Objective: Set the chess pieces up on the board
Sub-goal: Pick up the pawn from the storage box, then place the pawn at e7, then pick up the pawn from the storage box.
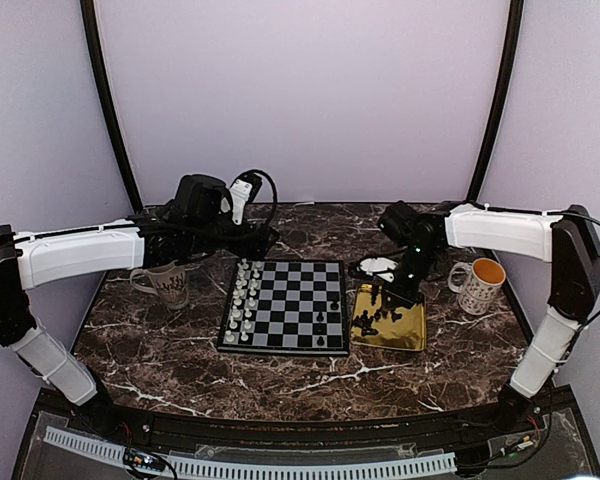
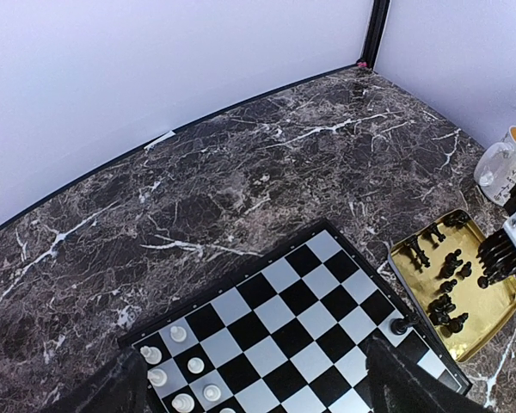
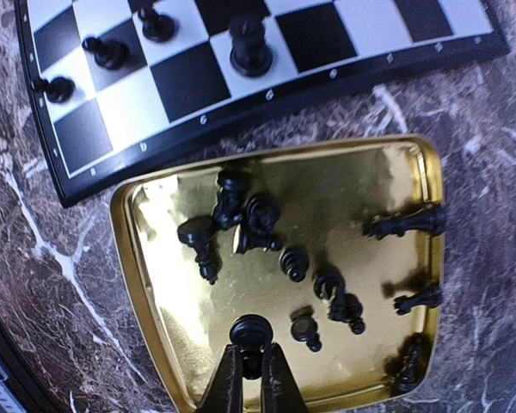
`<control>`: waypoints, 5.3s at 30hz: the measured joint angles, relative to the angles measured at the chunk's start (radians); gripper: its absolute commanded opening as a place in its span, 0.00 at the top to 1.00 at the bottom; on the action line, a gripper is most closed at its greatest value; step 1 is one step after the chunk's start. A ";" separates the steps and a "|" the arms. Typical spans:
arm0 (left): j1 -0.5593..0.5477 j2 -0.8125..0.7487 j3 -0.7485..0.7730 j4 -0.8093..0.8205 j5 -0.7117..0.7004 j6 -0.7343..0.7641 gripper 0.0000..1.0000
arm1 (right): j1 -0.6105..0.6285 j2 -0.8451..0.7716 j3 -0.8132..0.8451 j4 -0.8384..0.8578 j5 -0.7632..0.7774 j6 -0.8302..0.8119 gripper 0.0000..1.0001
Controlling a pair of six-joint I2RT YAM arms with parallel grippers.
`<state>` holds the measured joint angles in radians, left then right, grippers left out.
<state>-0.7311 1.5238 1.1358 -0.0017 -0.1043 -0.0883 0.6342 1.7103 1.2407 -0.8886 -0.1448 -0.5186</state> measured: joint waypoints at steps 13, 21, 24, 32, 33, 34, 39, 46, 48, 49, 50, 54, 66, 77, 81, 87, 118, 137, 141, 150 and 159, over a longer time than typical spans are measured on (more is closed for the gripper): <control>0.000 0.000 0.000 0.000 -0.043 -0.010 0.09 | 0.069 0.135 0.362 -0.018 0.043 0.007 0.95; 0.000 -0.040 -0.018 0.012 -0.112 -0.003 0.09 | 0.132 0.346 0.548 -0.058 0.050 0.008 0.94; 0.000 -0.063 -0.023 0.020 -0.124 -0.002 0.09 | 0.152 0.420 0.627 -0.082 0.045 0.006 0.94; 0.000 -0.101 -0.033 0.039 -0.148 0.003 0.09 | 0.184 0.531 0.714 -0.147 0.028 -0.001 0.94; 0.000 -0.103 -0.033 0.039 -0.148 0.003 0.10 | 0.185 0.536 0.716 -0.152 0.027 -0.002 0.94; 0.000 -0.103 -0.033 0.040 -0.148 0.004 0.09 | 0.187 0.541 0.717 -0.159 0.027 -0.002 0.94; 0.000 -0.104 -0.034 0.043 -0.148 0.006 0.09 | 0.196 0.557 0.717 -0.177 0.034 -0.004 0.93; 0.000 -0.104 -0.034 0.046 -0.148 0.006 0.09 | 0.206 0.564 0.717 -0.183 0.042 -0.004 0.92; 0.000 -0.104 -0.034 0.046 -0.148 0.006 0.09 | 0.207 0.564 0.717 -0.183 0.047 -0.005 0.91; 0.000 -0.104 -0.034 0.046 -0.148 0.006 0.09 | 0.208 0.565 0.717 -0.183 0.049 -0.005 0.91; 0.000 -0.104 -0.034 0.046 -0.147 0.006 0.09 | 0.208 0.565 0.716 -0.183 0.052 -0.005 0.90; 0.000 -0.104 -0.034 0.046 -0.147 0.006 0.09 | 0.213 0.565 0.713 -0.183 0.063 -0.005 0.88; 0.000 -0.104 -0.034 0.046 -0.141 0.006 0.09 | 0.216 0.564 0.709 -0.183 0.079 -0.004 0.82; 0.000 -0.104 -0.034 0.046 -0.137 0.006 0.10 | 0.213 0.446 0.614 -0.163 0.086 0.005 0.80; 0.000 -0.104 -0.034 0.046 -0.125 0.006 0.10 | 0.197 0.303 0.489 -0.128 0.092 0.020 0.80; 0.000 -0.104 -0.034 0.046 -0.109 0.005 0.10 | 0.112 0.152 0.313 -0.078 0.091 0.035 0.80; 0.000 -0.086 -0.034 0.046 -0.075 -0.002 0.10 | -0.105 0.135 0.068 0.040 0.123 0.083 0.83; 0.000 -0.082 -0.034 0.045 -0.068 -0.002 0.10 | -0.109 0.184 0.050 0.059 0.092 0.084 0.97; 0.000 -0.081 -0.034 0.045 -0.064 -0.002 0.11 | -0.113 0.174 0.050 0.049 0.095 0.083 0.98; 0.000 -0.077 -0.034 0.045 -0.053 -0.002 0.11 | -0.117 0.037 0.058 -0.003 0.068 0.068 0.96; 0.000 -0.091 -0.038 0.051 -0.168 0.065 0.08 | 0.045 0.107 0.254 -0.056 0.037 0.034 0.96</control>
<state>-0.7311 1.4330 1.0977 0.0490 -0.2726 -0.0235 0.6788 1.8175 1.4952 -0.9443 -0.1078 -0.4850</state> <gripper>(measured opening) 0.918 0.049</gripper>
